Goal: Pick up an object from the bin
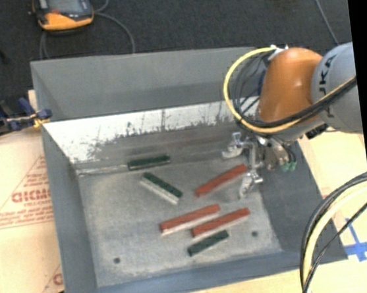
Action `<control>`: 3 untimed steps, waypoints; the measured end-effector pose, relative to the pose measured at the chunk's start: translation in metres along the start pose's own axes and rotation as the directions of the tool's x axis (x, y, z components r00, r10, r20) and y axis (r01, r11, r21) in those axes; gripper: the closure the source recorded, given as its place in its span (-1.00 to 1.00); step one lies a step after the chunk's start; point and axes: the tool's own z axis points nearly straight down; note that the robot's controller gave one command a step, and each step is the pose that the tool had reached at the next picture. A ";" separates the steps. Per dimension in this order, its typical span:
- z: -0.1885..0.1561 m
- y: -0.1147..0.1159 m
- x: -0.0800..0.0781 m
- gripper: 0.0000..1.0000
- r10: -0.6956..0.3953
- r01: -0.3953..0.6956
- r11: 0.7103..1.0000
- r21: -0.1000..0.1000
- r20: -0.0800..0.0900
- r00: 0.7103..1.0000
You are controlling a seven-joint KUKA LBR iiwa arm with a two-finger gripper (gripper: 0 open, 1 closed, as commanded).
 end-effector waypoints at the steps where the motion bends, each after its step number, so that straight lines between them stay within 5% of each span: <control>1: 0.000 0.000 0.002 -1.00 0.001 -0.001 1.000 0.001 0.000 1.000; 2: 0.035 0.006 0.005 -1.00 -0.241 0.241 0.971 -0.005 -0.010 0.970; 3: 0.048 0.006 -0.029 1.00 -0.176 0.176 0.984 0.001 -0.003 0.984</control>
Offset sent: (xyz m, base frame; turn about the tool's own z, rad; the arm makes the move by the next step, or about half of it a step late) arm 0.0154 0.0078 -0.0573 -0.2998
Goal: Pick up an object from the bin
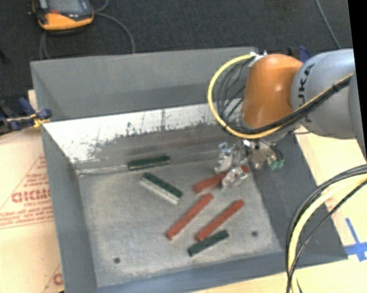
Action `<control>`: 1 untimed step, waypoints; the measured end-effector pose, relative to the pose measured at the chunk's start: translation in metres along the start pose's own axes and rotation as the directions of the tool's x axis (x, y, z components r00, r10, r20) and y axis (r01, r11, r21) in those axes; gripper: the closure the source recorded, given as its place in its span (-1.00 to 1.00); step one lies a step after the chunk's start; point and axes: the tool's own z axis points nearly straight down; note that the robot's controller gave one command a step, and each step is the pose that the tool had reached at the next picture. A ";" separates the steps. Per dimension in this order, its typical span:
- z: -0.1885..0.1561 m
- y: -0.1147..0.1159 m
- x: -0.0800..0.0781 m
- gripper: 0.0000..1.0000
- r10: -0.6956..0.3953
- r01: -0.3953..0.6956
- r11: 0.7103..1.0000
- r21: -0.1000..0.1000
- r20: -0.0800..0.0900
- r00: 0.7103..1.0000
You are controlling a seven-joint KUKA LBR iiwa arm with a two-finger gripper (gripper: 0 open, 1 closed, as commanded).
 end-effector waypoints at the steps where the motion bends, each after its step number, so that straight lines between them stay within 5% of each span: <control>1: 0.000 0.000 0.000 1.00 0.000 0.000 1.000 0.000 0.000 1.000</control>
Offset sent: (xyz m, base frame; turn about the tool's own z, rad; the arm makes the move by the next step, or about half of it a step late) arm -0.0001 0.0000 0.0302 0.0000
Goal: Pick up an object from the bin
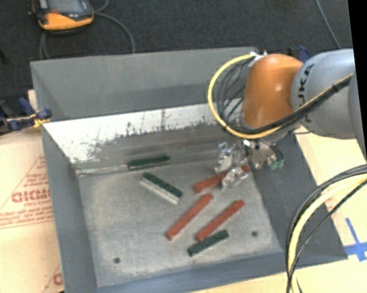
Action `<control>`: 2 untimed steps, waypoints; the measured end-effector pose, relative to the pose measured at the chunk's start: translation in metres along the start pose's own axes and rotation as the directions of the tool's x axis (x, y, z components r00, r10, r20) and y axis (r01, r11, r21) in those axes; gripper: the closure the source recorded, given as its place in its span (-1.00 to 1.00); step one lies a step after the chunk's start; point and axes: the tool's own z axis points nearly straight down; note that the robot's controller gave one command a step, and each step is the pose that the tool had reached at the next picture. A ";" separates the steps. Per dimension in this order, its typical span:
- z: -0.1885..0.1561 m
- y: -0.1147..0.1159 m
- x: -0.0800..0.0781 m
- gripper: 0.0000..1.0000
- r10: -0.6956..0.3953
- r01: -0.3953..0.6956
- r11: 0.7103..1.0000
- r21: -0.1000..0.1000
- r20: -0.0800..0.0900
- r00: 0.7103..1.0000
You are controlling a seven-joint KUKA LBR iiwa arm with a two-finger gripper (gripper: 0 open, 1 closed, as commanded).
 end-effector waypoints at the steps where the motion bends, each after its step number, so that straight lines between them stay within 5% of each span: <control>1: -0.002 0.000 0.001 1.00 0.000 0.000 1.000 0.000 0.000 1.000; 2: -0.009 0.001 0.001 1.00 0.000 0.000 1.000 0.000 0.003 1.000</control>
Offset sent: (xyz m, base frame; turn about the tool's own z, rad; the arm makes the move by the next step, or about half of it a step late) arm 0.0000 0.0000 0.0029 0.0000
